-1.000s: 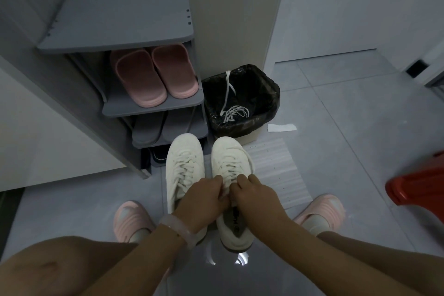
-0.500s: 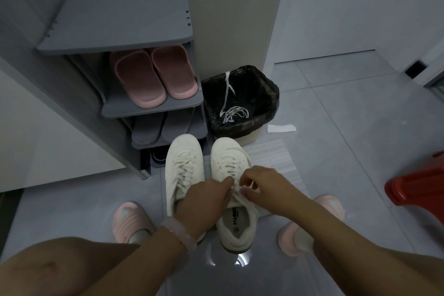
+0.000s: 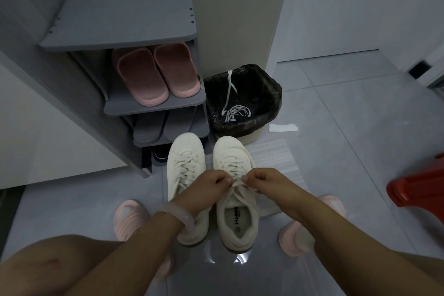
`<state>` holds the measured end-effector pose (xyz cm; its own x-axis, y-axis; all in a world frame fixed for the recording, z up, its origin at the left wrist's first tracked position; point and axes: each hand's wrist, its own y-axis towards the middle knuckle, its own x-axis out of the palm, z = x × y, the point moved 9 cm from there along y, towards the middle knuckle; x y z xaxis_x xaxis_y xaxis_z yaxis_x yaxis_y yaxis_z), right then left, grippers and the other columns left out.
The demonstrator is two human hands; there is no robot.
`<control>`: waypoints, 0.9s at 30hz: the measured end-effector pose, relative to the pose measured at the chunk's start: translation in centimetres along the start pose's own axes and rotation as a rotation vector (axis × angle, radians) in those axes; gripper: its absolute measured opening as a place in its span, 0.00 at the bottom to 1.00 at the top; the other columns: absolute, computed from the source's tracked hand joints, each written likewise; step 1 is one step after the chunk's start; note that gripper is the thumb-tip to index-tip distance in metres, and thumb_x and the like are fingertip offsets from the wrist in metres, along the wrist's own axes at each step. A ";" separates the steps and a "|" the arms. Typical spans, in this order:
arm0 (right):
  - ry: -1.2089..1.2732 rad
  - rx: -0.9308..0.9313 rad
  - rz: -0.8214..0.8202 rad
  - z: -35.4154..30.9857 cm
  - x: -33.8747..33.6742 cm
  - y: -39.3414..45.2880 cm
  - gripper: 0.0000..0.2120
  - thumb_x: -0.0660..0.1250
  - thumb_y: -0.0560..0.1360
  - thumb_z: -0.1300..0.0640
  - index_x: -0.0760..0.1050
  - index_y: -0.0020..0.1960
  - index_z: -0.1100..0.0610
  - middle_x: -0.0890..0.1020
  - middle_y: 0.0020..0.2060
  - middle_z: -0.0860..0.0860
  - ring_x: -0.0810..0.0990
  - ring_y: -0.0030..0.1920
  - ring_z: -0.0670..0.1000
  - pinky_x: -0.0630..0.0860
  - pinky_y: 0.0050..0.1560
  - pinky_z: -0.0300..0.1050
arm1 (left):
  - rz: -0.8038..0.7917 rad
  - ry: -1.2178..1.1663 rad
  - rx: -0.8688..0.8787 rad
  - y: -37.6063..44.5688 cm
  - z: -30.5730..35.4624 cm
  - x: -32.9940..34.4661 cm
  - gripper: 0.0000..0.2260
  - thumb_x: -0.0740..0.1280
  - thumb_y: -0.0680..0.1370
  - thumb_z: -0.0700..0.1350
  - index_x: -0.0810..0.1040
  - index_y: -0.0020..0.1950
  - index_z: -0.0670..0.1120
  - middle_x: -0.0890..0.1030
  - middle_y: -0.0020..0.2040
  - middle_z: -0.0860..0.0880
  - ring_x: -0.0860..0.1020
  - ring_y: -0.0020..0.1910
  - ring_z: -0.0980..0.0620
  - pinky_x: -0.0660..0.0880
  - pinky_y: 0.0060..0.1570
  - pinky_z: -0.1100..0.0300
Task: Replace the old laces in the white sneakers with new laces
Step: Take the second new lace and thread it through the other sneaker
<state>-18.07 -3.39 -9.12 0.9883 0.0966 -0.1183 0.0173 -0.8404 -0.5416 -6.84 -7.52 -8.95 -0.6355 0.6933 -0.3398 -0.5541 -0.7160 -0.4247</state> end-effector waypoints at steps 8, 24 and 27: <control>-0.363 0.155 -0.169 1.3 -0.1 -0.3 0.21 0.62 0.76 0.44 0.76 0.39 0.62 0.74 0.32 0.51 0.71 0.34 0.46 0.67 0.39 0.37 | -0.134 0.230 -0.049 0.6 -0.2 -0.4 0.11 0.67 0.76 0.48 0.71 0.34 0.51 0.72 0.33 0.55 0.70 0.33 0.60 0.66 0.35 0.68; -1.004 -0.412 0.202 -3.4 2.5 -0.7 0.08 0.56 0.78 0.57 0.71 0.53 0.60 0.76 0.48 0.55 0.69 0.40 0.49 0.66 0.35 0.39 | -0.128 0.211 0.125 1.0 0.1 -0.5 0.05 0.66 0.76 0.43 0.74 0.41 0.50 0.76 0.41 0.56 0.75 0.44 0.55 0.72 0.47 0.65; -1.094 -0.398 0.280 -3.1 2.2 -0.4 0.07 0.59 0.77 0.58 0.67 0.53 0.60 0.78 0.42 0.55 0.68 0.34 0.49 0.54 0.26 0.33 | -0.137 -0.007 0.050 0.9 -0.4 -0.6 0.06 0.65 0.77 0.40 0.74 0.41 0.49 0.78 0.40 0.53 0.76 0.42 0.57 0.73 0.46 0.64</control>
<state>-15.42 -4.51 -6.56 0.3158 0.1245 -0.9406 0.0586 -0.9920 -0.1117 -6.74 -8.50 -9.44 -0.5560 0.7841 -0.2758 -0.6618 -0.6184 -0.4239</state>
